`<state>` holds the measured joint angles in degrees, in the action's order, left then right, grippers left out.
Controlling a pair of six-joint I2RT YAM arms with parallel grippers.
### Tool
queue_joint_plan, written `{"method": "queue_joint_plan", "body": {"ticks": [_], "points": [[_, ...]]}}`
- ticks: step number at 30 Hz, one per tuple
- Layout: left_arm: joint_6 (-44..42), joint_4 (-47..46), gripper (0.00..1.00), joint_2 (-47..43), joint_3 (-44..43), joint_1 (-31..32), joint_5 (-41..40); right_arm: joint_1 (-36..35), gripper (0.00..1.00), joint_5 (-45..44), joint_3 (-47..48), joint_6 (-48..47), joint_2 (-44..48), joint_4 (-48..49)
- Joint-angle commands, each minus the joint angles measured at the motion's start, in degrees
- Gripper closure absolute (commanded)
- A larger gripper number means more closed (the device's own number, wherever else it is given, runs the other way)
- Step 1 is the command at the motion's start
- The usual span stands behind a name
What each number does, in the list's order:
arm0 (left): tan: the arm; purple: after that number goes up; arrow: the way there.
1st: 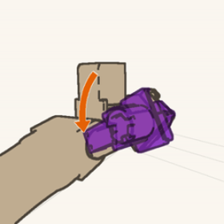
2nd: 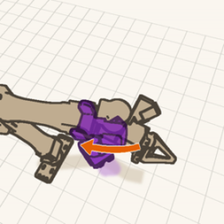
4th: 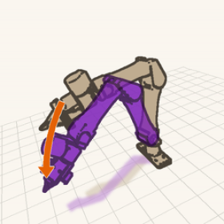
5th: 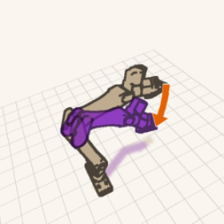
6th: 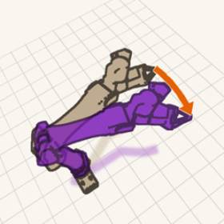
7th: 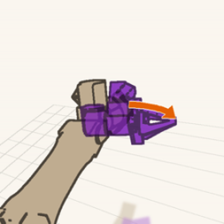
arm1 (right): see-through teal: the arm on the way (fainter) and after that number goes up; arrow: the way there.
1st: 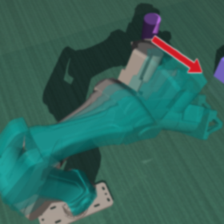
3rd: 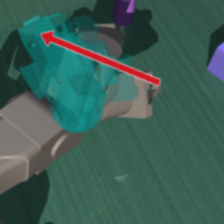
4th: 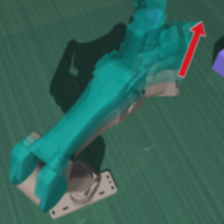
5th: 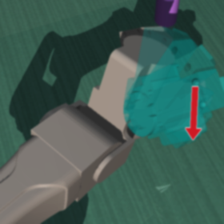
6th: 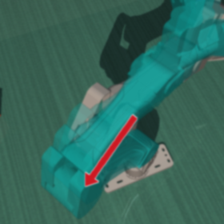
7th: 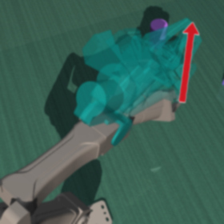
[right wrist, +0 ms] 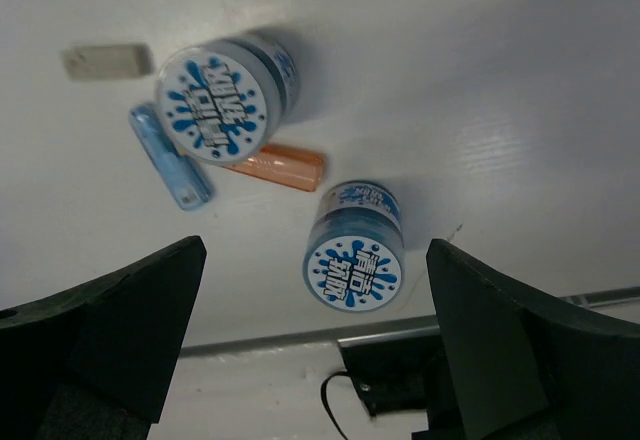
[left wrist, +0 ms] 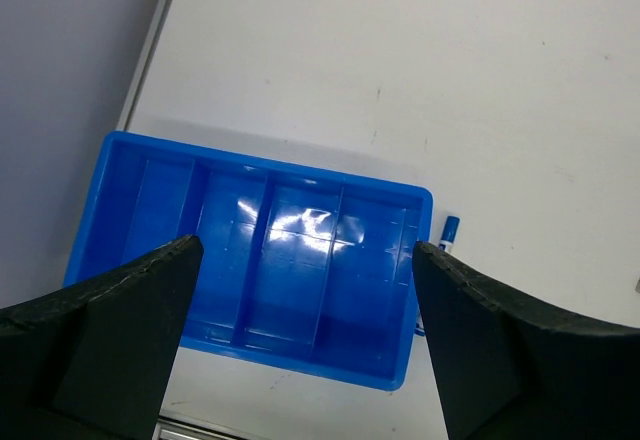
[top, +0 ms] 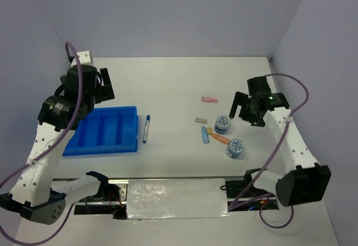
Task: Sort the stationery into containers
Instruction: Pick up the stationery from the center of the board.
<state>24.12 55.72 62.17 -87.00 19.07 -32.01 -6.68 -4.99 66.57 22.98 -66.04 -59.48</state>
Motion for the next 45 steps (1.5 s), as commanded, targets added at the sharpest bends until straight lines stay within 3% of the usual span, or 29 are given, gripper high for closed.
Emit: {"method": "queue_joint_plan", "body": {"ticks": [1, 7, 20, 25, 26, 29, 33, 37, 38, 41, 45], "points": [[-0.91, -1.41, 0.01, -0.56, 0.07, 0.27, 3.09, -0.79, 0.0, 2.08, -3.71, 0.58, -0.39, 4.88], [-1.88, -2.11, 0.0, 0.75, 1.74, 0.18, 8.8, -5.61, 0.02, 5.69, -9.35, -3.64, -3.73, 16.31], [-3.55, -0.53, 0.01, 2.16, 1.57, 0.27, 9.51, -9.49, 0.04, -1.07, -6.54, -5.31, -21.23, 20.89], [-3.82, -0.35, 0.01, 1.73, 2.36, 0.27, 8.81, -10.02, 0.29, -1.51, -6.8, -5.93, -21.41, 22.83], [-3.82, -0.35, 0.01, 1.64, 2.62, 0.27, 8.72, -9.93, 0.42, -1.68, -6.36, -5.93, -21.32, 22.83], [-3.9, -0.18, 0.01, 1.72, 2.63, 0.27, 8.28, -10.2, 0.6, -2.04, -4.17, -5.67, -19.22, 20.9], [-3.29, -0.26, 0.01, 1.37, 2.89, 0.27, 8.02, -14.75, 0.62, -5.9, 3.29, -3.74, -12.19, 18.18], [0.21, 0.0, 0.01, 1.11, 2.19, 0.27, 6.53, -22.75, 0.62, 3.37, 12.7, 0.21, -13.22, 19.48], [1.62, 0.78, 0.01, 1.2, 1.49, 0.27, 5.65, -24.25, 0.62, 13.16, 13.67, 1.53, -14.54, 24.28], [12.07, 7.28, 0.0, 2.07, -3.16, 0.27, -0.23, -32.06, 0.63, 21.75, 18.04, 6.8, -22.09, 34.77], [24.02, 10.99, 0.01, -0.28, -6.25, 0.18, -2.97, -39.89, 0.63, 22.48, 32.81, 9.44, -38.41, 37.51]]}}
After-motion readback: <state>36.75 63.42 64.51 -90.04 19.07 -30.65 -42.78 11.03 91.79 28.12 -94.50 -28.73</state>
